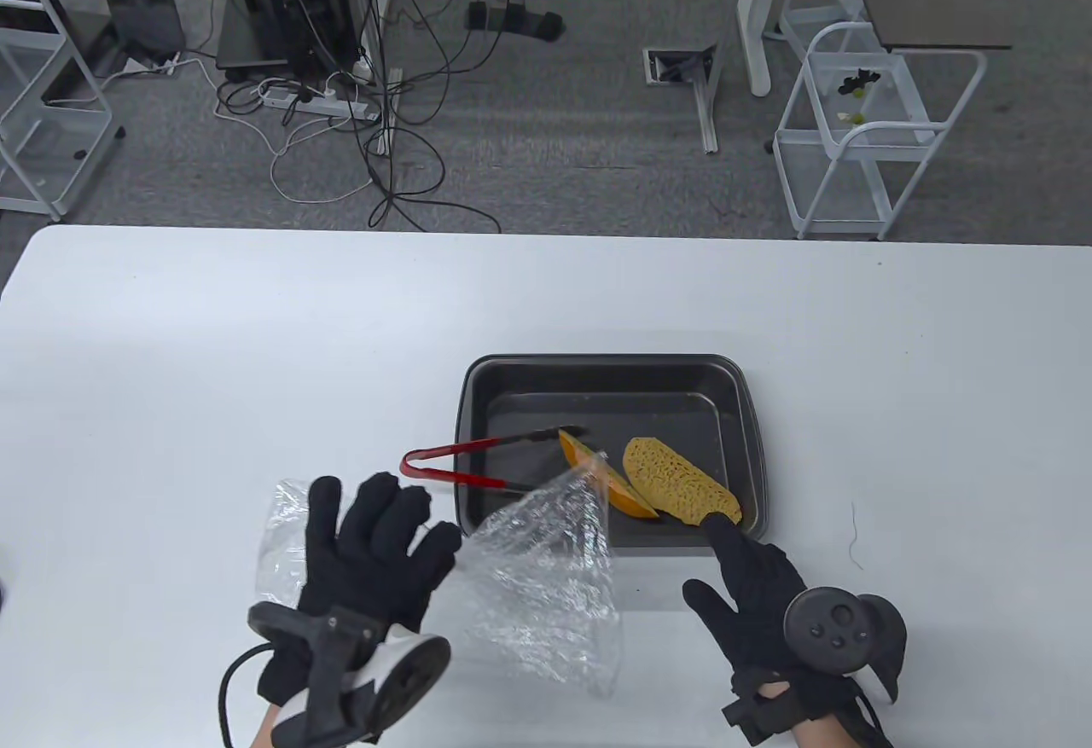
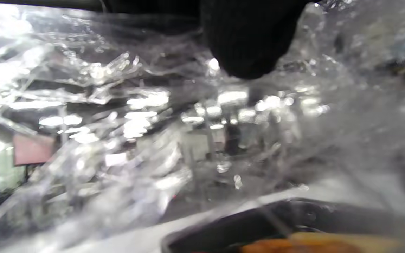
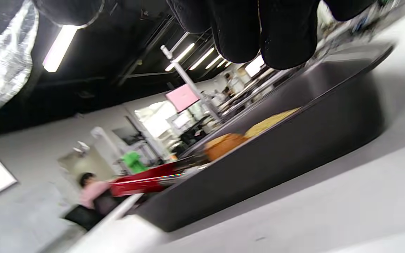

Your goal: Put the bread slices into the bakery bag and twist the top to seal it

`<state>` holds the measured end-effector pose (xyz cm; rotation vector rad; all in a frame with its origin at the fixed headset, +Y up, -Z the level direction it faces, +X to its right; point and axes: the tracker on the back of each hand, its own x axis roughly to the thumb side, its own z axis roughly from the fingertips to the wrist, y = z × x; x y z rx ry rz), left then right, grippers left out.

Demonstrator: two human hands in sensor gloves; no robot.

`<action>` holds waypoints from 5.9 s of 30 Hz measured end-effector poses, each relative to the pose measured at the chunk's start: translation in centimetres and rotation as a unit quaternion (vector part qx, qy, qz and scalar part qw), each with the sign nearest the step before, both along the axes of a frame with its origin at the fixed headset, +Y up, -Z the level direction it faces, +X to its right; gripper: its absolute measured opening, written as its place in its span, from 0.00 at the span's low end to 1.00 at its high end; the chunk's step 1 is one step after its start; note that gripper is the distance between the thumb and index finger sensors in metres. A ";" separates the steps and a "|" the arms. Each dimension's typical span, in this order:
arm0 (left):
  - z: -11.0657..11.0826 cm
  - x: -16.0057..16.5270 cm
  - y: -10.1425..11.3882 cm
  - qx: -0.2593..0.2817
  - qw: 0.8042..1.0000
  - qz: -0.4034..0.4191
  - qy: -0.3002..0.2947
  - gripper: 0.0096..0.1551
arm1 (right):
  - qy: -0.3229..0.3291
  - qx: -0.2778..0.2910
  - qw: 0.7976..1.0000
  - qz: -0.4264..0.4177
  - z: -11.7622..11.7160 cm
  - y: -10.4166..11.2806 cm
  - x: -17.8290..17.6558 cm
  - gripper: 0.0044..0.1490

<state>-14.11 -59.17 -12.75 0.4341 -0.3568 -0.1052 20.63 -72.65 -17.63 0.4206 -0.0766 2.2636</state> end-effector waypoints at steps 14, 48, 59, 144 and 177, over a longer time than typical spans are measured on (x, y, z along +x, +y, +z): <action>-0.6 7.2 -2.3 -0.002 0.991 0.012 -0.132 0.22 | 0.130 -0.065 0.985 -0.096 -0.3 -0.3 -1.7 0.45; -2.9 7.4 -8.4 -0.055 0.948 0.260 0.174 0.19 | -0.293 0.313 0.886 0.177 4.2 5.4 -0.6 0.26; -1.4 8.2 -8.9 -0.065 0.960 0.245 0.117 0.26 | -0.222 0.321 0.894 0.221 4.4 4.9 -3.0 0.27; -5.2 6.4 -13.7 -0.281 0.922 0.264 -0.037 0.58 | -0.284 0.359 0.722 0.519 0.3 14.8 -7.9 0.26; -7.4 8.3 -13.0 -0.225 0.966 0.045 0.120 0.60 | -0.270 0.086 0.873 0.397 -6.5 9.8 1.8 0.27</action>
